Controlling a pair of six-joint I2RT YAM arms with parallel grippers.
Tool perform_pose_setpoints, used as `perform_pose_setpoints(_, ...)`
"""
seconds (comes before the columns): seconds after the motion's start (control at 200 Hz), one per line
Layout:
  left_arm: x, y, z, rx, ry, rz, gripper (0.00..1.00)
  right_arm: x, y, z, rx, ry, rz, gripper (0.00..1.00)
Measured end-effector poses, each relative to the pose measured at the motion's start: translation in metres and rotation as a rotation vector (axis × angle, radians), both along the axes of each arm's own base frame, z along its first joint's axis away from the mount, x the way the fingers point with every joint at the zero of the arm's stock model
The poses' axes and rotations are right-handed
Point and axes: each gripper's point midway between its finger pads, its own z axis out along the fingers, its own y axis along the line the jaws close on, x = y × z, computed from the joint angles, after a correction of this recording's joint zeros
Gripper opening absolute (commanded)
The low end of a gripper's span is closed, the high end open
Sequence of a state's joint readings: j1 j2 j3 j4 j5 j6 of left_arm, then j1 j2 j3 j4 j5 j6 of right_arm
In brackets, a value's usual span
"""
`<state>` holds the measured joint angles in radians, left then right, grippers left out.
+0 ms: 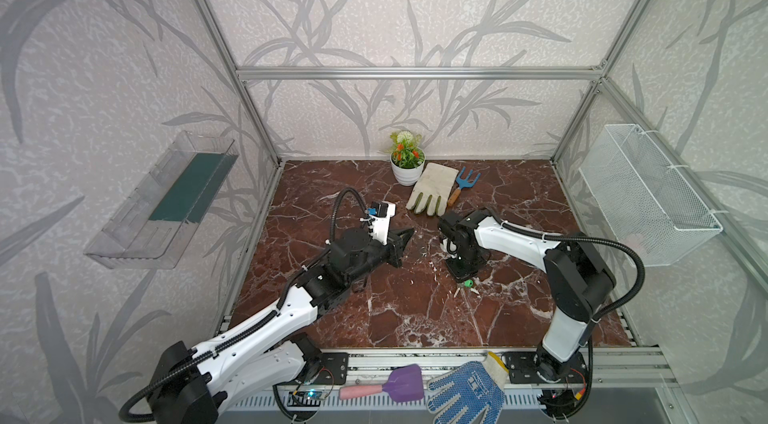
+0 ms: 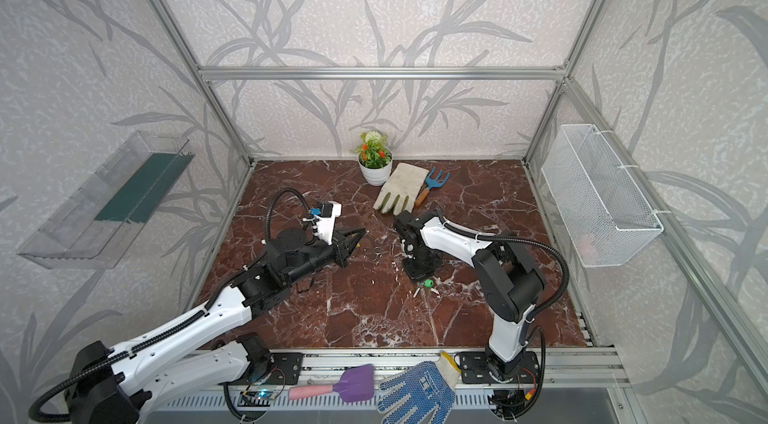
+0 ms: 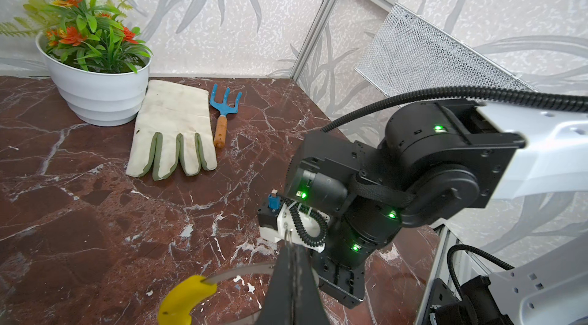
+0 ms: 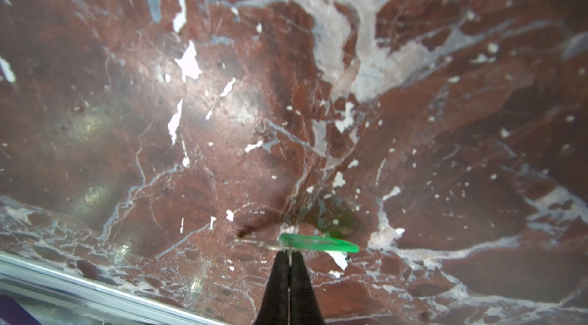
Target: Put the keys on the keyring
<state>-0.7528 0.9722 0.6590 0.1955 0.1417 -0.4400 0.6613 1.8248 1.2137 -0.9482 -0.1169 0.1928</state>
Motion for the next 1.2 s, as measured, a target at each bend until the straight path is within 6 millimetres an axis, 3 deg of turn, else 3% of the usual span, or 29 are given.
perform_pose_setpoints(0.165, 0.000, 0.000, 0.000, 0.000, 0.001, -0.003, 0.00, 0.001, 0.003, -0.015, -0.009, 0.028, -0.001, 0.00)
perform_pose_setpoints(0.285, -0.001, -0.001, 0.000, -0.001, 0.001, -0.005, 0.00, 0.005, 0.007, -0.013, 0.006, 0.015, -0.005, 0.18)
perform_pose_setpoints(0.49, -0.001, -0.001, 0.000, -0.001, 0.002, -0.006, 0.00, 0.012, 0.011, 0.014, 0.078, -0.082, -0.027, 0.30)
perform_pose_setpoints(0.6, -0.001, -0.001, -0.001, 0.001, 0.005, -0.008, 0.00, 0.011, 0.011, 0.032, 0.138, -0.151, -0.048, 0.31)
perform_pose_setpoints(0.695, 0.000, -0.002, -0.003, 0.004, 0.008, -0.008, 0.00, 0.009, 0.010, 0.036, 0.178, -0.191, -0.070, 0.31)
perform_pose_setpoints(0.945, 0.000, -0.002, -0.003, 0.004, 0.009, -0.008, 0.00, -0.009, -0.002, 0.020, 0.258, -0.257, -0.131, 0.29)
perform_pose_setpoints(1.2, 0.000, -0.002, -0.004, 0.004, 0.014, -0.008, 0.00, -0.006, 0.005, 0.008, 0.326, -0.306, -0.144, 0.26)
